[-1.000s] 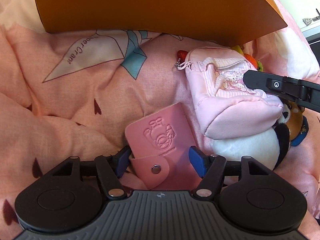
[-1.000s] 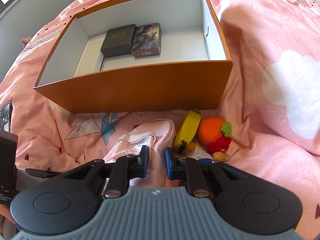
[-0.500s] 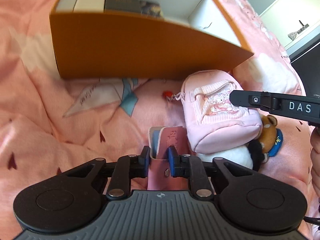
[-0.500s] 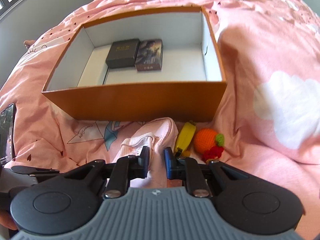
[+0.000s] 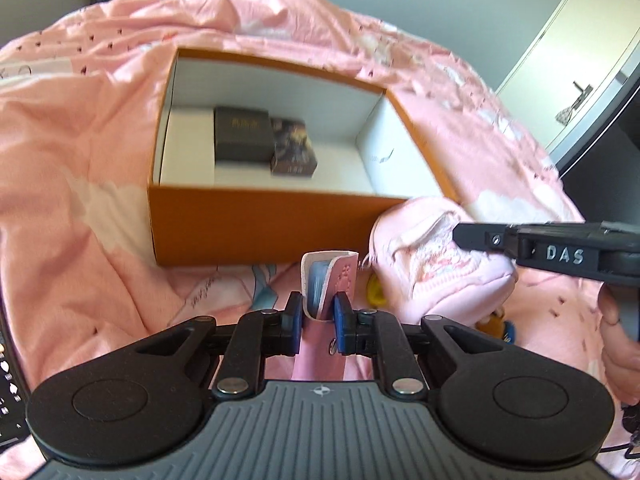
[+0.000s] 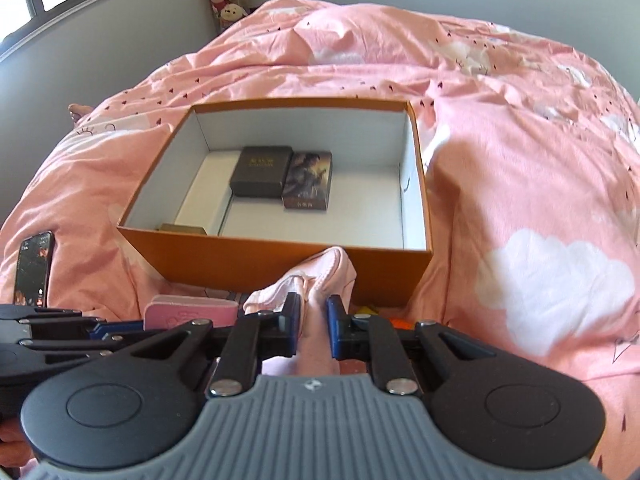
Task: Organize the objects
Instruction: 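Carry the pink wallet and pink backpack over the orange box with both grippers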
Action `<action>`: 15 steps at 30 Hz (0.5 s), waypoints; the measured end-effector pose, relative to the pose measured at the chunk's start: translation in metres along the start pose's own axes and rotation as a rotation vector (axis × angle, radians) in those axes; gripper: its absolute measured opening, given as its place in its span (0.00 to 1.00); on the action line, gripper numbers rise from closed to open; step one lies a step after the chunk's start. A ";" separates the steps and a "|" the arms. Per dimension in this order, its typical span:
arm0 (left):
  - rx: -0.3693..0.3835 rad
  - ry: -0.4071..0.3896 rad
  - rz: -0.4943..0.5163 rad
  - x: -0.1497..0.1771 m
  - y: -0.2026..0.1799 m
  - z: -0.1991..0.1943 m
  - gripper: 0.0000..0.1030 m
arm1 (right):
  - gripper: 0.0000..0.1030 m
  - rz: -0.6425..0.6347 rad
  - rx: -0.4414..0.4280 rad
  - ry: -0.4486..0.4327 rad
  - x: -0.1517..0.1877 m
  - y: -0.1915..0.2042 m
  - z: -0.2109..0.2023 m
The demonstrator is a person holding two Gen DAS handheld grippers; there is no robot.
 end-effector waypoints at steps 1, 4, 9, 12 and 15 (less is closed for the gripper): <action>0.008 -0.015 -0.002 -0.004 -0.001 -0.005 0.17 | 0.14 -0.004 -0.002 -0.008 -0.002 0.000 -0.003; 0.032 -0.055 -0.005 -0.015 -0.001 -0.017 0.17 | 0.14 -0.021 -0.010 -0.036 -0.009 0.001 -0.015; 0.075 -0.101 -0.005 -0.038 -0.001 -0.032 0.17 | 0.13 -0.071 -0.007 -0.128 -0.027 0.004 -0.039; 0.102 -0.126 -0.001 -0.055 0.000 -0.040 0.17 | 0.13 -0.088 -0.018 -0.168 -0.041 0.006 -0.047; 0.111 -0.154 0.009 -0.077 0.003 -0.047 0.17 | 0.13 -0.095 -0.027 -0.202 -0.055 0.005 -0.050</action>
Point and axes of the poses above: each gripper's, at about its wrist camera, not at the fingertips, and z roughly the way its jaws point, y to its left, x to its underside, the point moved 2 cm from there along z, roughly the way its jaws point, and after that the axes turned 3 degrees about x, right-handed, at the moved point
